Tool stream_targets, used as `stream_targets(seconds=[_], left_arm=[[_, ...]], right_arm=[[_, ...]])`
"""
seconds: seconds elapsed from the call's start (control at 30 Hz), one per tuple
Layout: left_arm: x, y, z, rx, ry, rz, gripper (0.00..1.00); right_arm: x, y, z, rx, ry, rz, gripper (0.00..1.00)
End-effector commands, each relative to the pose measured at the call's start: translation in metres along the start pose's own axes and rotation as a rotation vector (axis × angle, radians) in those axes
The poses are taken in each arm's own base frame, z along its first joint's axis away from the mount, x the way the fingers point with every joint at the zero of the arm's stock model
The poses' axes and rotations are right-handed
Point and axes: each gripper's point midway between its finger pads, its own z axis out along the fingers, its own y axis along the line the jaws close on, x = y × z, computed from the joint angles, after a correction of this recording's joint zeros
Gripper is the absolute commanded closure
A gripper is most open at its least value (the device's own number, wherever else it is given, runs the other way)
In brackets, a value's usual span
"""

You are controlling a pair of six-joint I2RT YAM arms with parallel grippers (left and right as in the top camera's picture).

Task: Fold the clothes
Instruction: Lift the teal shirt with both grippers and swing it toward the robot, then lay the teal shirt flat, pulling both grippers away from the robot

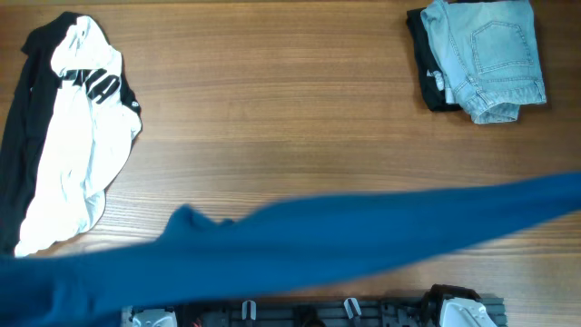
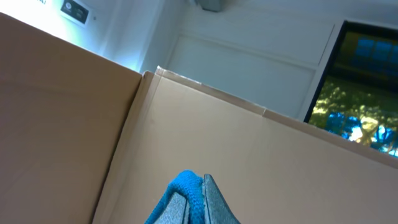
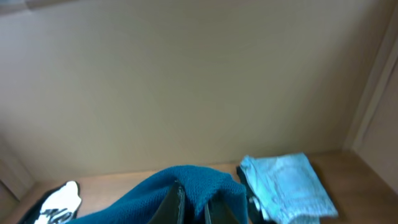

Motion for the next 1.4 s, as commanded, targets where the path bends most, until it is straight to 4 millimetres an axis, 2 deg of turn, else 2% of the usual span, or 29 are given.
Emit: stream_targets(seconds=[0.0,0.07,0.17,0.33,0.43,0.5,0.53,0.6,0.73,0.83,0.97,1.03,1.13,1.27,1.37], left_arm=[[0.014,-0.008,0.025,-0.012,0.041,0.04,0.96],[0.027,-0.012,0.04,-0.021,0.083,0.059,0.96],[0.062,-0.019,0.073,-0.045,0.192,0.106,0.96],[0.149,-0.031,0.144,-0.095,0.421,0.204,0.96],[0.216,-0.037,0.19,-0.126,0.564,0.267,0.96],[0.255,-0.038,0.213,-0.142,0.635,0.299,0.96],[0.285,-0.041,0.232,-0.145,0.681,0.316,0.96],[0.314,-0.045,0.249,-0.136,0.718,0.323,0.96],[0.404,-0.054,0.296,-0.111,0.802,0.335,0.96],[0.467,-0.058,0.321,-0.087,0.847,0.333,0.96],[0.557,-0.061,0.347,-0.037,0.899,0.315,0.96],[0.596,-0.06,0.354,-0.02,0.92,0.309,0.96],[0.639,-0.057,0.361,-0.011,0.927,0.296,0.96],[0.669,-0.059,0.368,0.011,0.916,0.259,0.96],[0.67,-0.063,0.368,0.032,0.916,0.244,0.96]], right_arm=[[0.012,-0.018,0.041,0.064,0.108,0.0,0.96],[0.022,-0.023,0.061,0.067,0.172,0.012,0.96],[0.039,-0.031,0.1,0.074,0.28,0.027,0.96],[0.074,-0.047,0.175,0.068,0.474,0.042,0.96],[0.109,-0.061,0.233,0.063,0.615,0.054,0.96],[0.13,-0.064,0.267,0.033,0.678,0.069,0.96],[0.145,-0.067,0.294,0.018,0.712,0.074,0.96],[0.162,-0.069,0.324,0.008,0.738,0.073,0.96],[0.224,-0.077,0.407,-0.007,0.804,0.079,0.96],[0.265,-0.085,0.454,-0.009,0.819,0.084,0.96],[0.318,-0.098,0.501,0.0,0.834,0.108,0.96],[0.337,-0.103,0.518,-0.001,0.829,0.107,0.96],[0.358,-0.106,0.537,-0.006,0.816,0.102,0.96],[0.378,-0.105,0.556,-0.02,0.795,0.093,0.96],[0.384,-0.103,0.559,-0.024,0.797,0.09,0.96]])
